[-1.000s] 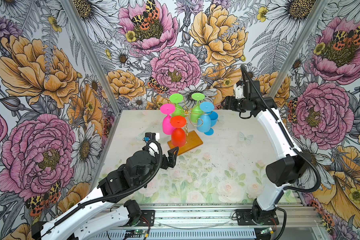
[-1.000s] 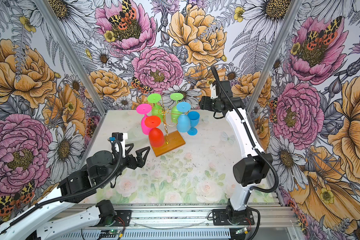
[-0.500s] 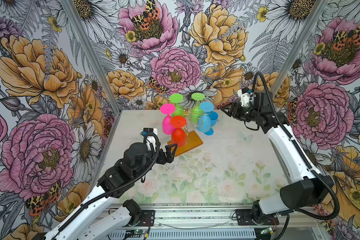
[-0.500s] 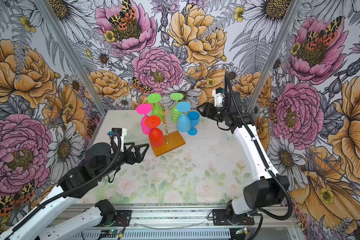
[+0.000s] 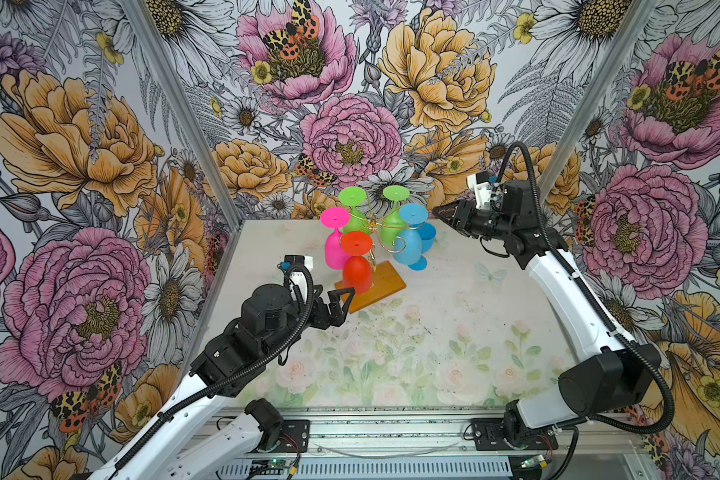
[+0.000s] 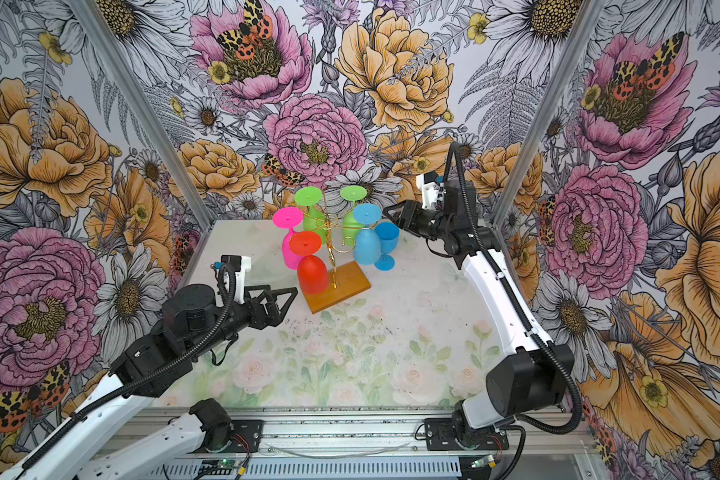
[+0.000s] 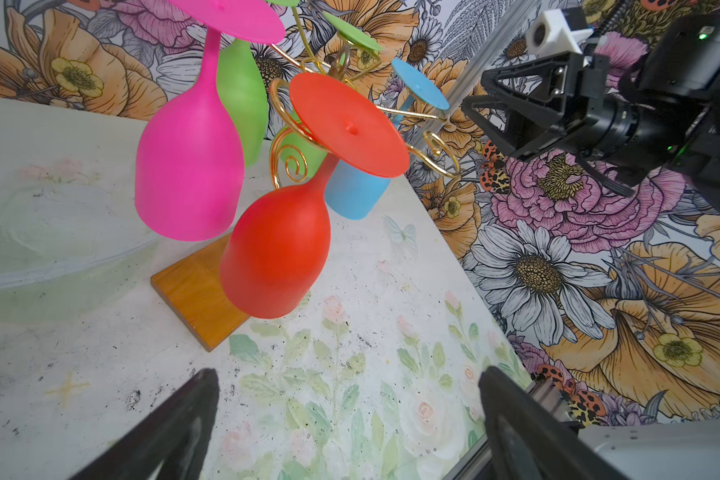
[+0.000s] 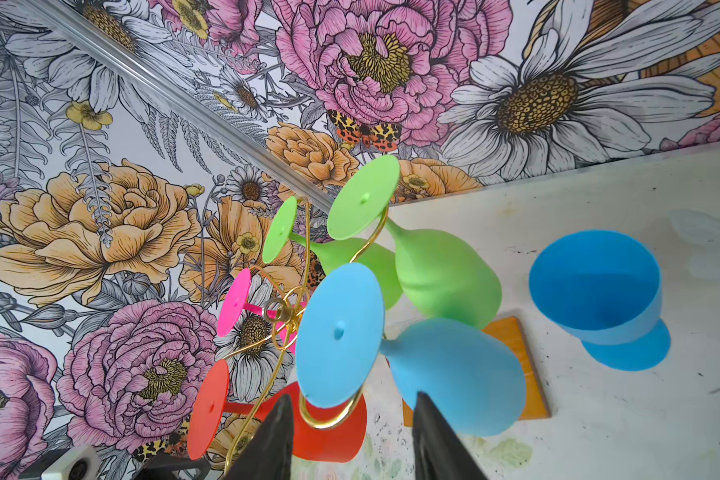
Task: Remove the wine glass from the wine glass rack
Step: 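Open the right gripper and reach to the blue glass hanging on the rack, then close the right gripper on the hanging blue glass foot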
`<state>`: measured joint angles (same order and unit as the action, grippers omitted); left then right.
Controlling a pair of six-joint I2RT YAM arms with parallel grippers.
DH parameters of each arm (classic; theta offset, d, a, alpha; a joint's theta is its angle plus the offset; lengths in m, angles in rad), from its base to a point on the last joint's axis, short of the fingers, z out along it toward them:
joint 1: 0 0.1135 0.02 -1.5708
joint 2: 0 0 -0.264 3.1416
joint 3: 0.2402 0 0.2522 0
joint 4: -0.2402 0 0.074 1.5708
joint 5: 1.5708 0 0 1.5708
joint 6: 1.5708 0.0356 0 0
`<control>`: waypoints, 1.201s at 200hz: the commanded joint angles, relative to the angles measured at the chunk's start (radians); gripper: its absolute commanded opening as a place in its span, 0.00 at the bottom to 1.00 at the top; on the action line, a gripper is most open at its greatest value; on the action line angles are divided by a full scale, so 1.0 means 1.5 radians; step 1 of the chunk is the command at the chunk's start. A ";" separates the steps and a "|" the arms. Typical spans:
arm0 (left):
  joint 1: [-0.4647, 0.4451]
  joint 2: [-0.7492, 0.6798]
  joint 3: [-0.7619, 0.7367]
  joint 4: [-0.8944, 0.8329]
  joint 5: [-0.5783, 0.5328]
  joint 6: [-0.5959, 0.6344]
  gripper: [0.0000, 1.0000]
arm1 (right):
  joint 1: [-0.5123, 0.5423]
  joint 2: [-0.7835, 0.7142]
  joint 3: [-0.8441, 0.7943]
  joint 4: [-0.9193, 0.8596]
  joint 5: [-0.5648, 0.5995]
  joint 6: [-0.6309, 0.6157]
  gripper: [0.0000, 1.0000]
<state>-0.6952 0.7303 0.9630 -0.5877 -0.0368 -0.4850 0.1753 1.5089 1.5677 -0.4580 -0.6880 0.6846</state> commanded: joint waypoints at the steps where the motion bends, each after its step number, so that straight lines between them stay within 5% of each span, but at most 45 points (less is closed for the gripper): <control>1: 0.007 -0.006 0.008 -0.003 0.018 -0.008 0.99 | 0.009 0.020 0.017 0.025 -0.010 0.011 0.47; 132: 0.011 -0.017 -0.002 -0.003 0.027 -0.004 0.99 | 0.024 0.081 0.048 0.062 -0.014 0.031 0.42; 240: 0.017 -0.029 -0.008 -0.004 0.030 -0.001 0.99 | 0.026 0.110 0.068 0.098 -0.031 0.071 0.26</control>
<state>-0.6819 0.7074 0.9611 -0.5884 -0.0093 -0.4843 0.2066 1.6650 1.6341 -0.3550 -0.7136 0.7742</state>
